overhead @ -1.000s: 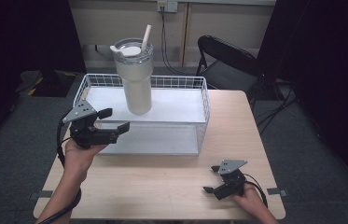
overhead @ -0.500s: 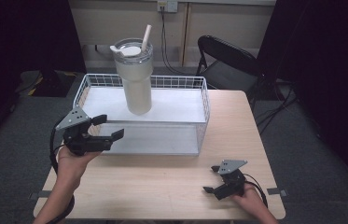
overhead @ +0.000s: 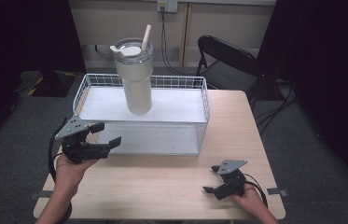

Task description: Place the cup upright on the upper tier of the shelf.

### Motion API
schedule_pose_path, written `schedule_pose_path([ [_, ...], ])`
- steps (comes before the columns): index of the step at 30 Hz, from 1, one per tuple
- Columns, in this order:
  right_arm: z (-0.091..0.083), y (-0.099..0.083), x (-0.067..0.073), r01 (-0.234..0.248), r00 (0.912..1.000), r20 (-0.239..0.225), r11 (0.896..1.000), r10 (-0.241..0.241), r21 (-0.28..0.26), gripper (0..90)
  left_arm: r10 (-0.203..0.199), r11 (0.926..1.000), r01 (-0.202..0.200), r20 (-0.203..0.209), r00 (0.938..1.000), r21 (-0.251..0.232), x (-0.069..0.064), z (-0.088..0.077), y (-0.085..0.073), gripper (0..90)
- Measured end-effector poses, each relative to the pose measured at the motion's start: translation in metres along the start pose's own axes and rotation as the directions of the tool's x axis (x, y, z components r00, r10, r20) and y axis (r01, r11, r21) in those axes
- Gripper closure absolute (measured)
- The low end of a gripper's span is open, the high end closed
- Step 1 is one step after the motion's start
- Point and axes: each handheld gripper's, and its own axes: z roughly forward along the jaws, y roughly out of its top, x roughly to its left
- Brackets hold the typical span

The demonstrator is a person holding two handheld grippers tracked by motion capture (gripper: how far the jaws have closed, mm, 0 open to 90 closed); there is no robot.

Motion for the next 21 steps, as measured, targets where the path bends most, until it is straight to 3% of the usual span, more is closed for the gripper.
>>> schedule_pose_path([
  [21,0.0,0.0,0.0,-0.001,1.0,0.002,1.0,0.001,0.0,12.0,-0.037,0.9989,0.037,-0.011,0.9993,0.029,0.006,0.005,-0.041,15.8],
])
